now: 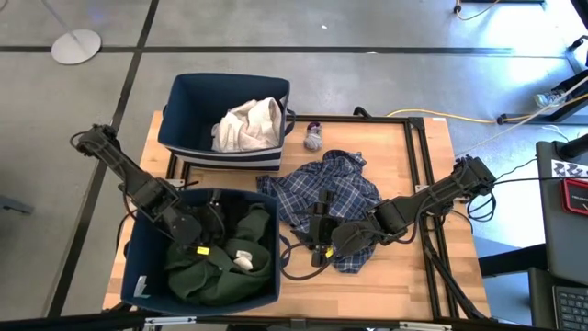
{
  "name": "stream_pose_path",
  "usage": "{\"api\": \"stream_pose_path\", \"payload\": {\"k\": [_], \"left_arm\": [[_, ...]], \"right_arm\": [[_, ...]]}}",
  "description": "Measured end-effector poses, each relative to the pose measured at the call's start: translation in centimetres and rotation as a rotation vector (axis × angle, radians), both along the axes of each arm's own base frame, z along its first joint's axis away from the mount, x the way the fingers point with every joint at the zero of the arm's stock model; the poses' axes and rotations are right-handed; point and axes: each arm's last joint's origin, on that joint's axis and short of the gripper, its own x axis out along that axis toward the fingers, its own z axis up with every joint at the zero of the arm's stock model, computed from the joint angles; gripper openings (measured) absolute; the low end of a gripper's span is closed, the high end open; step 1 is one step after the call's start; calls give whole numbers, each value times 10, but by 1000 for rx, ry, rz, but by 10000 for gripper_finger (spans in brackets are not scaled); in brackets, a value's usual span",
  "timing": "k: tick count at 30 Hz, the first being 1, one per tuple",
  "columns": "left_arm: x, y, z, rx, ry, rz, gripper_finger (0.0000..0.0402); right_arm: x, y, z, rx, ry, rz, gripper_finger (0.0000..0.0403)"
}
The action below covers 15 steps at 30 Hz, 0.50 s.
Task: Sort clothes
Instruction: Put the black boxer into the bottom blue laundry organizer, then put the blue checkered long sleeve into the bottom blue laundry organizer
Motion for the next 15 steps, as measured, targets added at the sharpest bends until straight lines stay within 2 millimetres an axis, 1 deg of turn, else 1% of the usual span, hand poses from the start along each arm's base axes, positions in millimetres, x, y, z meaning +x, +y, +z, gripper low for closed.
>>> {"api": "stream_pose_path", "payload": {"k": [5,9,12,15], "left_arm": [[-5,1,17,-29,-4,-3,153],[-12,0,23,-42,-2,-14,153],[-19,1,27,-58,-8,-26,153],[-26,1,30,-72,-22,-48,153]], "right_arm": [[0,1,0,46,-5,4,209],[-1,2,-2,65,26,49,209],[-4,-1,-7,61,71,-7,209],[-11,-6,-17,61,165,-91,209]]}}
